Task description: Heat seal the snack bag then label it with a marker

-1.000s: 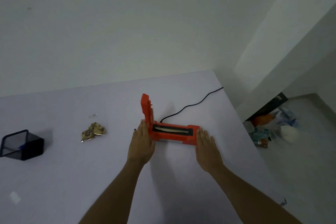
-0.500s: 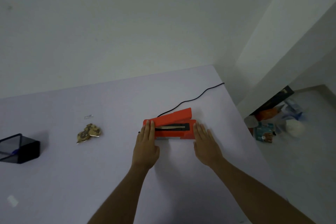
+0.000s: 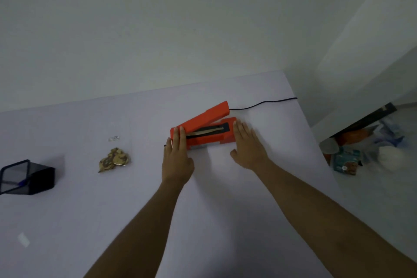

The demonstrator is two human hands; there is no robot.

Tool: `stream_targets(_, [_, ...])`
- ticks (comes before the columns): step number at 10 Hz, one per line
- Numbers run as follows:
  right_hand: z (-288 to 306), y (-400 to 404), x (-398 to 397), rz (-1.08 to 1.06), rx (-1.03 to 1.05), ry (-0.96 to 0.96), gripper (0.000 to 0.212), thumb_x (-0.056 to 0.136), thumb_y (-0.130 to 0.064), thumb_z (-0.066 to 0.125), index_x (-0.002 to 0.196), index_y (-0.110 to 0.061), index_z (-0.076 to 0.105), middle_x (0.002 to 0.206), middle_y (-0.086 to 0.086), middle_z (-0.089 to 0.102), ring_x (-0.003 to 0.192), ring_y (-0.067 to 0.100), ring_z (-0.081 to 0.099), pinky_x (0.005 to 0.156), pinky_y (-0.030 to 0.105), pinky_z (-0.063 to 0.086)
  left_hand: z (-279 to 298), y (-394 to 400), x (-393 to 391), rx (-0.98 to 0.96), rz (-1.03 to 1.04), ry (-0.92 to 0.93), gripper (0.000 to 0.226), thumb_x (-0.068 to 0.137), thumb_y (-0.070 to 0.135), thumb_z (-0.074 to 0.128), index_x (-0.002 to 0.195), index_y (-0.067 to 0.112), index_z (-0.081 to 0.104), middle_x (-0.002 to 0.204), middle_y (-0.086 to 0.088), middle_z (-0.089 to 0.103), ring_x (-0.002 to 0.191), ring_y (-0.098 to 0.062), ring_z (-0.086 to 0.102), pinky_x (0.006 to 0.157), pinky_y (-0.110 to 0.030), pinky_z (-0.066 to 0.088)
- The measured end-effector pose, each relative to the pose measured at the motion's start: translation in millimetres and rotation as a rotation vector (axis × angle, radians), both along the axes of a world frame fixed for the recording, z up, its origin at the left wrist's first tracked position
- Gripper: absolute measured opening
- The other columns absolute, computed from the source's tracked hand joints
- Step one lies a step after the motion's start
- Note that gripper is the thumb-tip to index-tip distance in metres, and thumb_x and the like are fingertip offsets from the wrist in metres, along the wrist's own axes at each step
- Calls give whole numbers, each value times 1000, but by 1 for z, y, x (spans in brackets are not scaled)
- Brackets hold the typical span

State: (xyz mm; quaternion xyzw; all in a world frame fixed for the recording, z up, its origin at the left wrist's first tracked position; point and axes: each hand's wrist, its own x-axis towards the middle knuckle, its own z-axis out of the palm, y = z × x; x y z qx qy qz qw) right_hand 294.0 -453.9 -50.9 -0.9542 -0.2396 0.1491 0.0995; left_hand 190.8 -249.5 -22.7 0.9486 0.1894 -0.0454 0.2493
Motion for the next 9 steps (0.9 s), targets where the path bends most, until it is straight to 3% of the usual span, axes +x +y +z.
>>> stream_targets(5, [1, 26, 56, 28, -36, 12, 88, 93, -36, 50, 151, -6, -9, 162, 12, -6, 149, 30, -4, 119, 42, 2, -1, 27, 49, 12, -11, 21, 91, 86, 5, 52, 149, 24, -11, 160, 0, -7, 146, -34, 2, 118, -48, 16])
stream_targets(7, [8, 31, 22, -50, 58, -25, 89, 95, -41, 48, 151, -8, -13, 162, 9, -9, 149, 27, -6, 120, 43, 5, 6, 27, 36, -9, -11, 13, 89, 86, 2, 48, 149, 19, -12, 160, -2, -5, 147, -30, 4, 119, -47, 18])
stream_targets(9, [-4, 40, -56, -89, 103, -19, 81, 96, -59, 24, 152, -10, -7, 162, 8, -6, 149, 23, -5, 120, 40, 3, 7, 30, -11, -9, 12, 70, 80, 89, 1, 40, 150, 16, -11, 160, -3, -10, 147, -23, -3, 121, -42, 9])
